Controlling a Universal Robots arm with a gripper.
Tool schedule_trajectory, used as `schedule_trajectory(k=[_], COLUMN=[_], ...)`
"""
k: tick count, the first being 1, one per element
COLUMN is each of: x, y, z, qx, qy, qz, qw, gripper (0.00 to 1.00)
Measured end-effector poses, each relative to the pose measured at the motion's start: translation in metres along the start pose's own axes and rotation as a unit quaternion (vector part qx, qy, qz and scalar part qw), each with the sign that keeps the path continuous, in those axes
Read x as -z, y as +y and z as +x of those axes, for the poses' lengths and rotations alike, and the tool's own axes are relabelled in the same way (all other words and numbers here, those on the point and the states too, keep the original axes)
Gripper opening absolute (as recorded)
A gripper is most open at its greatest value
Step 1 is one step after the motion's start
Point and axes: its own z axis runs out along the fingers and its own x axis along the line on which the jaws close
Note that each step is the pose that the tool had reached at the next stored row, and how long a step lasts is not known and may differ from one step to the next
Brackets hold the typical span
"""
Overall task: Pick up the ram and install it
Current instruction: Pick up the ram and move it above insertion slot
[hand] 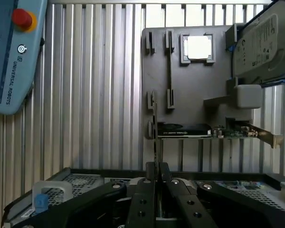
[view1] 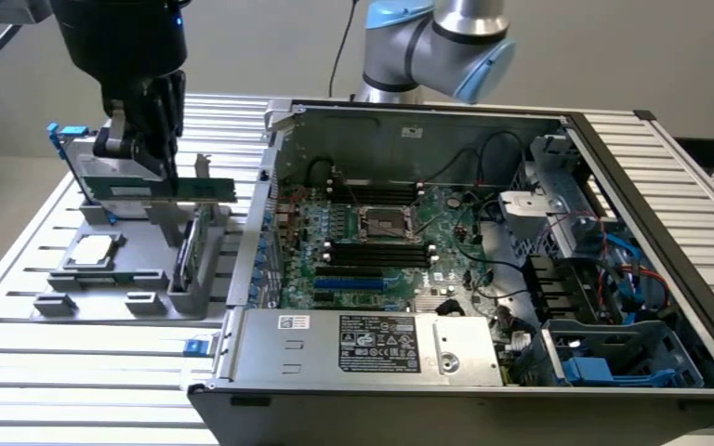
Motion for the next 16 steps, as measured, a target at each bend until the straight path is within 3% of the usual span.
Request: schedule_trajectory(k=[10, 16], x=[0.0039, 0.0061], y=[-0.0442, -0.0686], z=[-0.005, -0.008], qx=[0.0, 0.0], qy=[-0.0012, -0.0054], qz=[0.0, 0.0], qw=[1.0, 1.0], gripper=[0.15, 0.15])
